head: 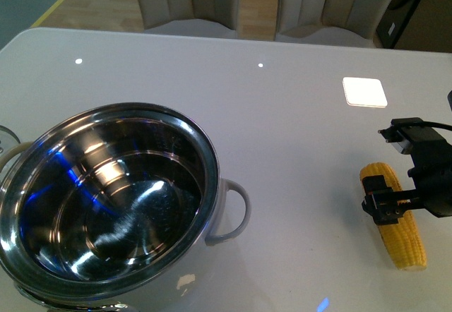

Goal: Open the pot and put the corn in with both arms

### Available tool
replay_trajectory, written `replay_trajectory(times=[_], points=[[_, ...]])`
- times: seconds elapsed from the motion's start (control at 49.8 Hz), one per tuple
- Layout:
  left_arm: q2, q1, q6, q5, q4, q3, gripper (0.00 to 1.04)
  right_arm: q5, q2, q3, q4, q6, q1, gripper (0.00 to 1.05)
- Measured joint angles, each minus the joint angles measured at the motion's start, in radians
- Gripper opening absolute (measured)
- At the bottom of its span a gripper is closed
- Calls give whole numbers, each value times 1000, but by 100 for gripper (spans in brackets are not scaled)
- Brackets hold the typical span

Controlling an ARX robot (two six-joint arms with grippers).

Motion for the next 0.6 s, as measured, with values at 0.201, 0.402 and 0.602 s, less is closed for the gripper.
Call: replay_trajectory(times=[0.201,0.402,0.602], points=[[0,0,0,0,0,0,98,-14,-5,-2,-12,-1,-2,54],[0,0,0,0,0,0,98,-64,-79,-39,-22,-1,-21,34],[0,0,0,0,0,0,98,-126,-214,-82,-26,17,-41,24]])
